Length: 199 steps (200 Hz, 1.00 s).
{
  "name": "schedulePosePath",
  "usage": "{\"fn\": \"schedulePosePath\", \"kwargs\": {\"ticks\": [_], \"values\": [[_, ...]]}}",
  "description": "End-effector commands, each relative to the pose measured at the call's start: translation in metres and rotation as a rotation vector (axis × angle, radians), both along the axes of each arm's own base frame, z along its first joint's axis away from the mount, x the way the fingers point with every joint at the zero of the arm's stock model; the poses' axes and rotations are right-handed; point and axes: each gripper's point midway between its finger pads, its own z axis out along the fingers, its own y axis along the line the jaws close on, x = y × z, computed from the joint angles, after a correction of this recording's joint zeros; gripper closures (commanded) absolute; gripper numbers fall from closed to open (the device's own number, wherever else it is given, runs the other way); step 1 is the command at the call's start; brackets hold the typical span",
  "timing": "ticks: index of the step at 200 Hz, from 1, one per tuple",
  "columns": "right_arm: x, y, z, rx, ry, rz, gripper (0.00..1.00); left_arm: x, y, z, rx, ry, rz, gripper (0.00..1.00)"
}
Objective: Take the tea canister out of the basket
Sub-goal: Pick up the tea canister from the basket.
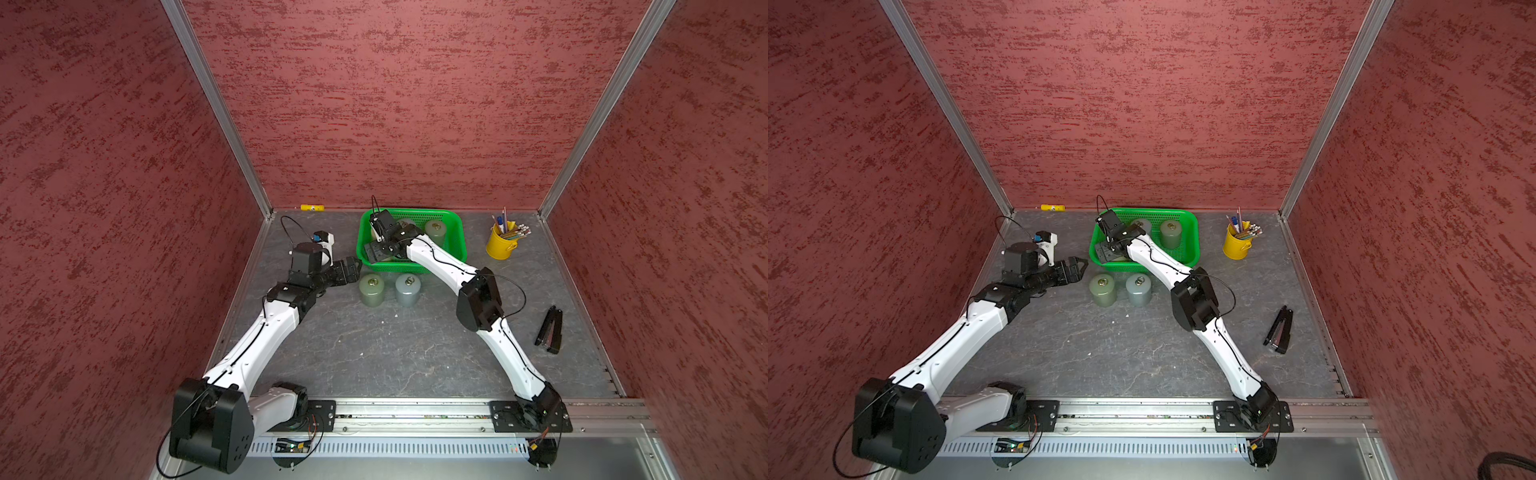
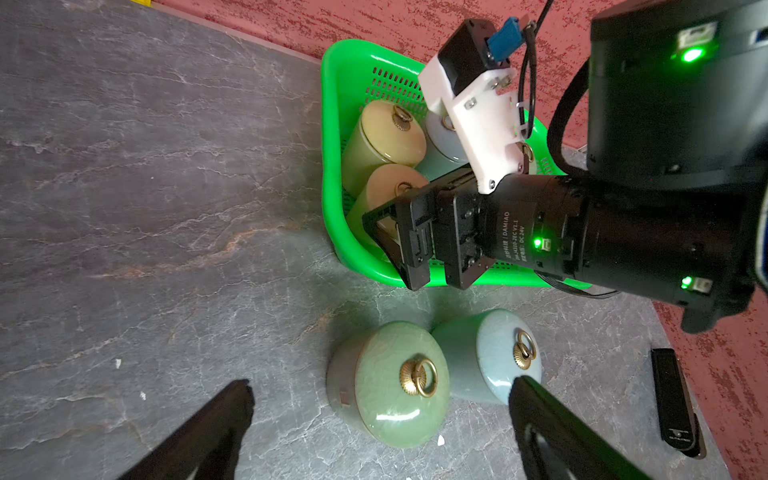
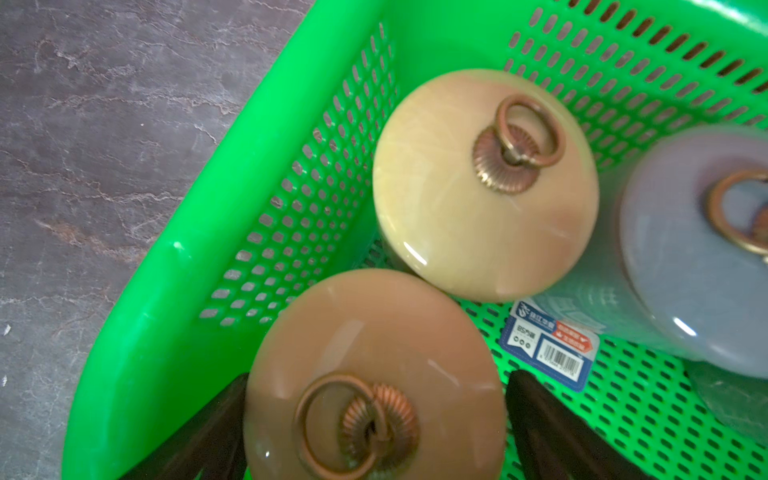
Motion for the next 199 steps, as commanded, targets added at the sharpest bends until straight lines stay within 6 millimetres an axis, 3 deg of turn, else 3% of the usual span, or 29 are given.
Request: {"fn": "schedulePosePath", "kwargs": {"ticks": [1, 81, 132, 159, 199], "values": [[0.005, -0.011, -0.01, -0.007, 0.032, -0.031, 0.08, 0.002, 0.0, 0.002, 0.022, -0.017, -0.002, 0.0], [0.006, -0.029, -0.013, -0.008, 0.044, -0.06, 0.23, 0.001, 0.002, 0.0, 0.032, -0.013, 0.0, 0.0], [0.004, -0.047, -0.009, -0.006, 0.031, -0.081, 0.45, 0.001, 0.0, 0.0, 0.032, -0.014, -0.004, 0.0], [0.005, -0.056, -0.005, -0.009, 0.02, -0.094, 0.49, 0.001, -0.002, 0.0, 0.034, -0.012, -0.013, 0.0], [0.006, -0.072, -0.007, -0.03, 0.019, -0.118, 0.75, 0.001, -0.011, 0.002, 0.044, -0.016, -0.055, 0.0]]}}
